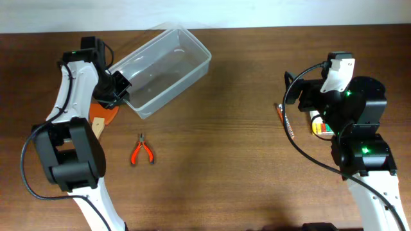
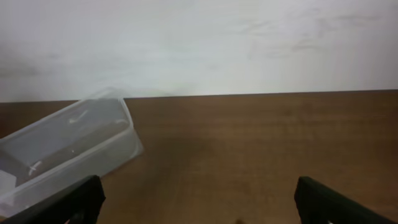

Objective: Pack container
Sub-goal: 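Drag the clear box with the left gripper toward the table center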

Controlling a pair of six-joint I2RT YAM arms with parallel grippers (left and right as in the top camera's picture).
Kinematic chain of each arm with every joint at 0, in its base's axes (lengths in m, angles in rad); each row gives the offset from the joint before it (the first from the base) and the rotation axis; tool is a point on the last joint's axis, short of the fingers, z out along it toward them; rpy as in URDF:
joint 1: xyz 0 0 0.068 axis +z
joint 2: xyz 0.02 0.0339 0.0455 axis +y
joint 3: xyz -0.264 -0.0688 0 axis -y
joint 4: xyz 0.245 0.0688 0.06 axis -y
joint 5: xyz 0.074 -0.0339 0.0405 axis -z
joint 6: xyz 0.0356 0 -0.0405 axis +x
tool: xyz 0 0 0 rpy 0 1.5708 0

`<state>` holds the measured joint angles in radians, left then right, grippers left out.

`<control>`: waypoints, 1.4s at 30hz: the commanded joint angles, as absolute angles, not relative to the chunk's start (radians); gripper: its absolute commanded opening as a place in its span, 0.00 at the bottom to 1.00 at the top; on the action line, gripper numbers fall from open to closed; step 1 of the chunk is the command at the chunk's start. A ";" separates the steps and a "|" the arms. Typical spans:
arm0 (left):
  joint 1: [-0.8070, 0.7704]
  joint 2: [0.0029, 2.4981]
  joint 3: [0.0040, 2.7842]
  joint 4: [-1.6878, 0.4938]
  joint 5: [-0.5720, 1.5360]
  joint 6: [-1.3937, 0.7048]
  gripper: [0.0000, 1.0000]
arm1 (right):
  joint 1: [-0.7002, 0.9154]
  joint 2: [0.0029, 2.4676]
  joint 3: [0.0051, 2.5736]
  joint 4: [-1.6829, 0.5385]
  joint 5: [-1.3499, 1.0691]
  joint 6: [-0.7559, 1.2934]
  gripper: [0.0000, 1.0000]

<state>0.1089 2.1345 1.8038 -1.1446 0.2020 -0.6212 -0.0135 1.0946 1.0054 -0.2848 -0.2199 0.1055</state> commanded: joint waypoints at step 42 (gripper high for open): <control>-0.209 1.974 2.238 -1.496 0.073 -0.180 0.02 | -0.020 1.097 1.108 -0.441 -0.168 0.056 0.99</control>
<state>-0.2016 2.0117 2.2238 -1.5074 0.1169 -0.1783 -0.0135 1.0950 1.0828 -0.4278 -0.1818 0.0696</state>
